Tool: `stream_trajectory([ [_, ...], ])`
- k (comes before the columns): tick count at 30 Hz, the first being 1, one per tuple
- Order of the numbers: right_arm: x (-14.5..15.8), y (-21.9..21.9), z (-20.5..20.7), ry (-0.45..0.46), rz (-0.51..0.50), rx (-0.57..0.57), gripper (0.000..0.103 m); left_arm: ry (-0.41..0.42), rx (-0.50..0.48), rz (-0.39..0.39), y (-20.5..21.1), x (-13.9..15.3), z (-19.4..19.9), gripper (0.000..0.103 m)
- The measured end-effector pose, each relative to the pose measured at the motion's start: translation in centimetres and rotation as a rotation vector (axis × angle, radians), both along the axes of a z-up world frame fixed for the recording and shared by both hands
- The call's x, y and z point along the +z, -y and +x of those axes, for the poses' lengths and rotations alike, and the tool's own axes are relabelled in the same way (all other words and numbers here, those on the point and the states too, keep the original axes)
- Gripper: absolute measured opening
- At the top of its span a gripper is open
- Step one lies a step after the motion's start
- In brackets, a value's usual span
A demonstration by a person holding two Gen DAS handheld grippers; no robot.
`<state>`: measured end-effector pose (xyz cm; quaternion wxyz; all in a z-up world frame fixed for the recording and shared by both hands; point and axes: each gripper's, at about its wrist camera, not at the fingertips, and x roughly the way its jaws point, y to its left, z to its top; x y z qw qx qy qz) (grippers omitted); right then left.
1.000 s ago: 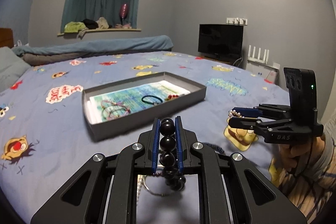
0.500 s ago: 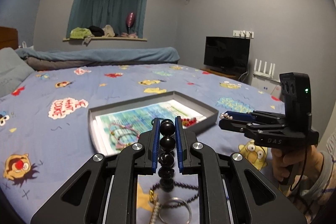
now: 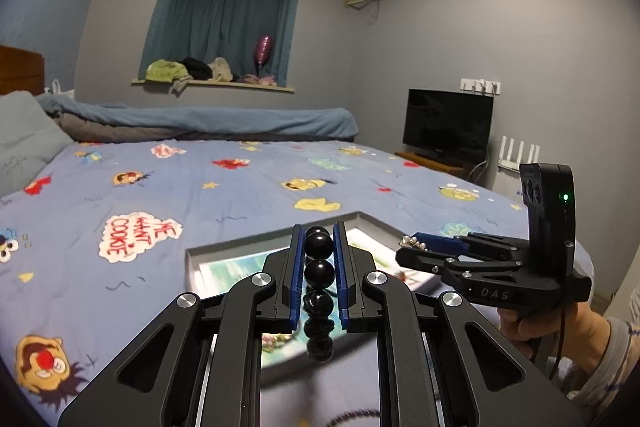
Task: Organize jewelry
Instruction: 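Carry the black bead bracelet into the gray box and release while the right tool drops the pearl clip there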
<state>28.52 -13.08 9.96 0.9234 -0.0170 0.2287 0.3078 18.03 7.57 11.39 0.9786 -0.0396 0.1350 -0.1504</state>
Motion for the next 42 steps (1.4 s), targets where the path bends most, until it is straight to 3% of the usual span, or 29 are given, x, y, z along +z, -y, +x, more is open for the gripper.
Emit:
stream_trajectory([
  [5, 0.0, -0.9, 2.8, 0.000, -0.052, -0.039, 0.041, -0.033, 0.011, 0.002, -0.4, -0.7, 2.1, 0.015],
  [15, -2.1, -0.5, 7.8, -0.121, -0.124, -0.088, 0.041, -0.170, 0.096, 0.004, -2.1, -3.4, 7.2, 0.015],
  [30, -4.3, -1.9, 9.1, -0.169, -0.218, -0.092, 0.041, -0.324, 0.155, 0.046, -2.7, -6.6, 9.2, 0.016],
  [32, -4.4, -1.9, 9.1, -0.164, -0.222, -0.096, 0.041, -0.323, 0.157, 0.052, -2.5, -6.6, 9.2, 0.019],
  [36, -4.3, -2.1, 9.0, -0.157, -0.228, -0.095, 0.042, -0.314, 0.160, 0.051, -2.4, -6.4, 8.9, 0.041],
  [38, -4.3, -2.1, 8.9, -0.153, -0.228, -0.093, 0.053, -0.309, 0.159, 0.048, -2.3, -6.3, 8.8, 0.050],
  [42, -3.9, -2.1, 8.3, -0.119, -0.222, -0.086, 0.061, -0.303, 0.158, 0.052, -2.1, -6.2, 8.5, 0.054],
])
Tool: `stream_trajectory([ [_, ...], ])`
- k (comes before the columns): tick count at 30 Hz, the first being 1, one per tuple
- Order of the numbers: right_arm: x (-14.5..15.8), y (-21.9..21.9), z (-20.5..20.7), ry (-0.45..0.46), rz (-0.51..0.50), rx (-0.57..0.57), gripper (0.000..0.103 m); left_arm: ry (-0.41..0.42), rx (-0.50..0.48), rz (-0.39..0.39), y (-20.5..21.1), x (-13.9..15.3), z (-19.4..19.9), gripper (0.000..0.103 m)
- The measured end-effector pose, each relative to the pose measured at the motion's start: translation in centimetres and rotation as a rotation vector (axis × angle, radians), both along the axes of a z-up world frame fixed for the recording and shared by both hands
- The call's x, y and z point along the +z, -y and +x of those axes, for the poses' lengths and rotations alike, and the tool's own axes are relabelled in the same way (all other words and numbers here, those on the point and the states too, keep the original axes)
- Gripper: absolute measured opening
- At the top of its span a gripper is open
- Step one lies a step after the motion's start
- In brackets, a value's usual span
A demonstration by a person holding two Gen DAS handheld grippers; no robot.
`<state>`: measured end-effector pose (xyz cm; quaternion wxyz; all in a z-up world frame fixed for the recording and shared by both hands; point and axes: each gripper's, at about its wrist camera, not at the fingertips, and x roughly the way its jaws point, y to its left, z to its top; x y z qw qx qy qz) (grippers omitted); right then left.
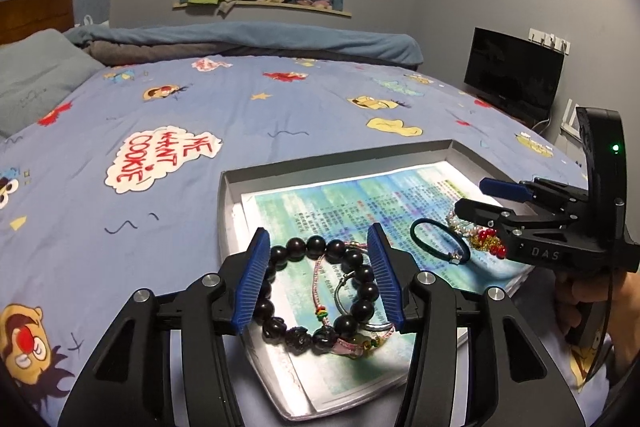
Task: Organize jewelry
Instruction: 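Carry the black bead bracelet into the gray box and release while the right tool drops the pearl clip there, then move both open tools back from the box to the remaining jewelry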
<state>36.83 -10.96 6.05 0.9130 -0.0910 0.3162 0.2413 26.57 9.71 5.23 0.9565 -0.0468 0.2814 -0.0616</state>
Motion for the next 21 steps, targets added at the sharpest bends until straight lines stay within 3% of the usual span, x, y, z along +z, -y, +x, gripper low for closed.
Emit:
stream_trajectory([
  [3, 0.4, 0.2, -0.7, 0.027, 0.012, 0.009, 0.068, 0.023, 0.004, 0.005, 0.1, 0.2, -0.6, 0.078],
  [6, 1.0, 0.6, -1.7, 0.063, 0.041, 0.020, 0.075, 0.054, 0.007, 0.004, 0.1, 0.8, -1.2, 0.080],
  [8, 1.4, 0.9, -2.4, 0.080, 0.061, 0.025, 0.079, 0.069, 0.016, 0.004, 0.1, 1.1, -1.7, 0.092],
  [14, 2.1, 2.1, -4.8, 0.098, 0.126, 0.042, 0.093, 0.095, 0.015, 0.028, 0.4, 1.4, -3.5, 0.095],
  [21, 2.2, 2.5, -7.2, 0.097, 0.142, 0.048, 0.097, 0.102, 0.025, 0.019, -0.3, 1.2, -5.6, 0.096],
])
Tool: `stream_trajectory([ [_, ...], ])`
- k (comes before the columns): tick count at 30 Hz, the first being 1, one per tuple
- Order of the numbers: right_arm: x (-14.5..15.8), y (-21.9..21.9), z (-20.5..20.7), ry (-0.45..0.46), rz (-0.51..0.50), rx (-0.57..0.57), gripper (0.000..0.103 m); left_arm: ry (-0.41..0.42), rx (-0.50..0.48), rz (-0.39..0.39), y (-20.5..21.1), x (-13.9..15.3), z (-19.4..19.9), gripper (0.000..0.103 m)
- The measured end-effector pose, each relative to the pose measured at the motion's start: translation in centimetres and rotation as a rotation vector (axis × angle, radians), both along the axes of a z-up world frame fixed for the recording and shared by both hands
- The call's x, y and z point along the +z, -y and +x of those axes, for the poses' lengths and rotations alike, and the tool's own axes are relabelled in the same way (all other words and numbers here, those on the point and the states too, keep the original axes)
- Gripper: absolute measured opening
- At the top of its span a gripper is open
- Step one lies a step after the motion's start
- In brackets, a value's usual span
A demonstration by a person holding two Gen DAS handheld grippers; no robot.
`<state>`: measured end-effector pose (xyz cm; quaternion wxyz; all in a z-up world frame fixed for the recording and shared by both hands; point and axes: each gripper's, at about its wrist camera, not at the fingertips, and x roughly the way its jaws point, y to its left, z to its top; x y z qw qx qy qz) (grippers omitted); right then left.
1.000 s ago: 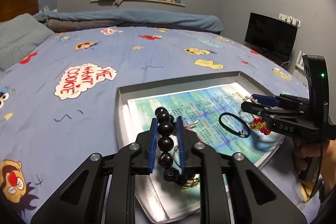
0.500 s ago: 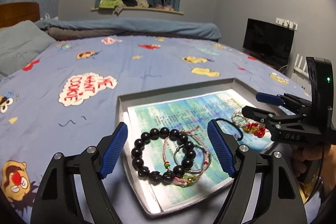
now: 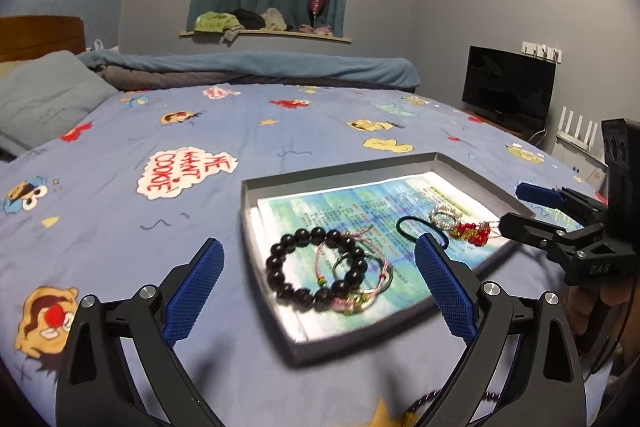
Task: Organize jewelry
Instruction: 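Move both open tools back from the box to the remaining jewelry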
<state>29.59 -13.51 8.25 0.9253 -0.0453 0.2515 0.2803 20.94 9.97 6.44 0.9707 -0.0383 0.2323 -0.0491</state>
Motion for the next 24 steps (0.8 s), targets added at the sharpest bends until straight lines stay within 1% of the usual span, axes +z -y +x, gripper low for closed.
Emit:
stream_trajectory([
  [3, 0.0, 0.4, -1.3, 0.008, 0.027, -0.009, 0.097, -0.021, 0.010, -0.008, -0.7, -0.4, -0.7, 0.096],
  [6, -0.1, 1.0, -2.6, 0.001, 0.066, -0.003, 0.097, -0.012, 0.027, -0.006, -1.6, -0.5, -1.8, 0.096],
  [10, -0.3, 1.2, -3.9, 0.008, 0.062, 0.003, 0.097, -0.011, 0.053, -0.013, -2.8, -0.7, -3.2, 0.096],
  [12, -0.5, 1.6, -4.4, -0.004, 0.081, 0.023, 0.097, -0.017, 0.063, -0.019, -3.1, -0.9, -4.1, 0.096],
  [14, -0.8, 1.8, -4.6, -0.036, 0.097, 0.032, 0.097, -0.016, 0.066, -0.019, -3.2, -1.0, -5.0, 0.096],
  [15, -1.1, 2.0, -4.7, -0.059, 0.109, 0.034, 0.097, -0.015, 0.064, -0.019, -3.2, -1.1, -5.6, 0.096],
  [18, -1.7, 2.2, -5.3, -0.084, 0.126, 0.029, 0.097, -0.009, 0.051, -0.023, -3.1, -1.3, -7.2, 0.096],
  [21, -1.9, 2.4, -6.1, -0.075, 0.124, 0.025, 0.097, -0.018, 0.029, -0.016, -2.6, -1.9, -8.7, 0.096],
  [24, -2.2, 2.7, -6.9, -0.069, 0.120, 0.025, 0.097, -0.025, 0.004, 0.011, -1.9, -2.4, -9.8, 0.096],
])
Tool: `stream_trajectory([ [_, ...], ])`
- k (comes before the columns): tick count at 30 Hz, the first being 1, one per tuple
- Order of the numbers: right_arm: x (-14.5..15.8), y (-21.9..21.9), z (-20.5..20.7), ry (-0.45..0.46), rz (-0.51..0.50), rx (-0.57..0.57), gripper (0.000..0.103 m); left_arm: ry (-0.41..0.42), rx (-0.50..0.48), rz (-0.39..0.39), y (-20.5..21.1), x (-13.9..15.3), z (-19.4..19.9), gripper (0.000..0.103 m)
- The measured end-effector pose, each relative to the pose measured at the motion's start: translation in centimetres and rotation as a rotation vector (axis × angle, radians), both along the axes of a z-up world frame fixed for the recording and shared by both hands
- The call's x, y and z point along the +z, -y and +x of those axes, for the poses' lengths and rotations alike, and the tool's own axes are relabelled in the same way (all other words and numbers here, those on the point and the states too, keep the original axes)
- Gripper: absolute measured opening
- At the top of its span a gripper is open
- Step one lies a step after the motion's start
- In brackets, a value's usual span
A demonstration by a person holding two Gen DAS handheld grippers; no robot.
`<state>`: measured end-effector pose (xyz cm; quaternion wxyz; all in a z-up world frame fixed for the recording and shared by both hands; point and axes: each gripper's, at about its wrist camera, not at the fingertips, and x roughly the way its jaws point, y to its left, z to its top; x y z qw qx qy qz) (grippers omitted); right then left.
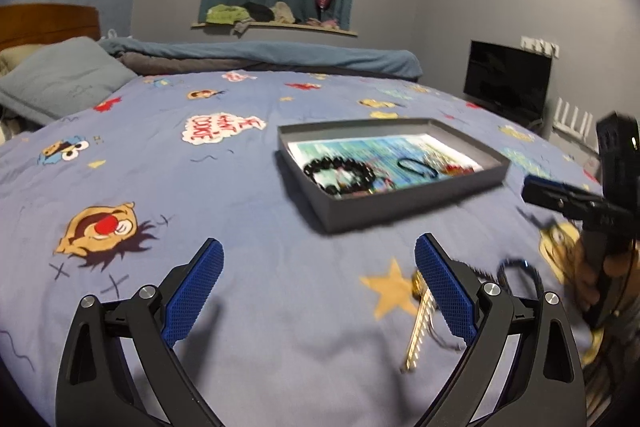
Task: Organize jewelry
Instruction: 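Move both open tools back from the box to the remaining jewelry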
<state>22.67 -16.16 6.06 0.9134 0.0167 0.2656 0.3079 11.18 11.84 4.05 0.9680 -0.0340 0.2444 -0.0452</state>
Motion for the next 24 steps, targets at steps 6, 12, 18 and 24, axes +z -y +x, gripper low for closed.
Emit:
stream_trajectory([
  [6, -0.8, -0.1, -1.2, -0.013, -0.036, 0.020, 0.097, 0.005, -0.067, 0.040, 1.6, -0.6, -1.4, 0.096],
  [12, -1.2, 0.2, -2.1, -0.015, -0.053, 0.033, 0.097, -0.033, -0.144, 0.064, 3.0, -1.5, -1.7, 0.086],
  [18, -1.9, 0.2, -3.0, -0.026, -0.086, 0.065, 0.097, -0.111, -0.205, 0.120, 4.2, -3.0, -1.4, 0.063],
  [24, -2.6, -0.7, -4.6, -0.008, -0.146, 0.122, 0.097, -0.152, -0.227, 0.149, 4.8, -4.0, -1.5, 0.055],
])
